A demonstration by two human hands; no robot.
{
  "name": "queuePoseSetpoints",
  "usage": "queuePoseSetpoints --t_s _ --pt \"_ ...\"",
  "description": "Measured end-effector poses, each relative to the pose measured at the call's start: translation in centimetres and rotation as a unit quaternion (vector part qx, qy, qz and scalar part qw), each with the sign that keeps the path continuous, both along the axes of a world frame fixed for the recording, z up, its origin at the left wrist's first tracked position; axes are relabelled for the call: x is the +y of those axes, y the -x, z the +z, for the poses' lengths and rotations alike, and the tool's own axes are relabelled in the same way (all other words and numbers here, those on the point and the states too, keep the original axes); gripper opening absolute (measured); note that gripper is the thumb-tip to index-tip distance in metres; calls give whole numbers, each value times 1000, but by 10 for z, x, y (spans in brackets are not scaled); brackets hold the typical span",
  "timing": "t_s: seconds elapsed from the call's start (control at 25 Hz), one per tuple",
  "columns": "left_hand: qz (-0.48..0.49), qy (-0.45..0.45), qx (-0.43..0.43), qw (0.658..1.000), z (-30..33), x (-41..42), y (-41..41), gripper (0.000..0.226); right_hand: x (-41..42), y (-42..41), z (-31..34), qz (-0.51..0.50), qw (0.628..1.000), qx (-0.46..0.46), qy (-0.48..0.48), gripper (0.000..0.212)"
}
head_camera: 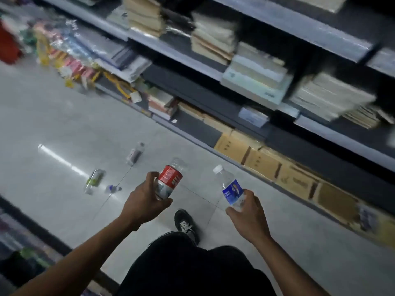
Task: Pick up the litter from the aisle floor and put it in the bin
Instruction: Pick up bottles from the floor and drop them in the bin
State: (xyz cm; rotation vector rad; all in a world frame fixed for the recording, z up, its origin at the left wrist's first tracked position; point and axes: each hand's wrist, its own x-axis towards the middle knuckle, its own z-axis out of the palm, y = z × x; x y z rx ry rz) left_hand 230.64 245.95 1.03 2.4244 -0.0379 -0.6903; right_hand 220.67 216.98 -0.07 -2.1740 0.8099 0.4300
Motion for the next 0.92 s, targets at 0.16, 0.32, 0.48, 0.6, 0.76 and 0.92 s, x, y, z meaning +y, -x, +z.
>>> queuePoseSetpoints --t_s 0.16,0.32,0.48,0.6,0.76,0.92 --pt "-112 -17 -28 993 10 -64 11 80 -34 77 -2 -119 992 -32 -2 51" --pt "-259 1 -52 965 23 -137 49 79 -55 174 6 -245 968 -54 20 49" --pt "-398 14 -29 917 24 -197 84 81 -49 256 11 -381 921 -68 36 56" --pt "-486 18 -16 873 25 -240 101 83 -34 297 13 -490 868 -67 35 61" --pt "-604 20 -7 797 23 -294 116 87 -1 328 12 -619 783 -49 36 67" --pt "-695 22 -5 718 19 -339 138 89 41 339 14 -714 697 -50 48 61"
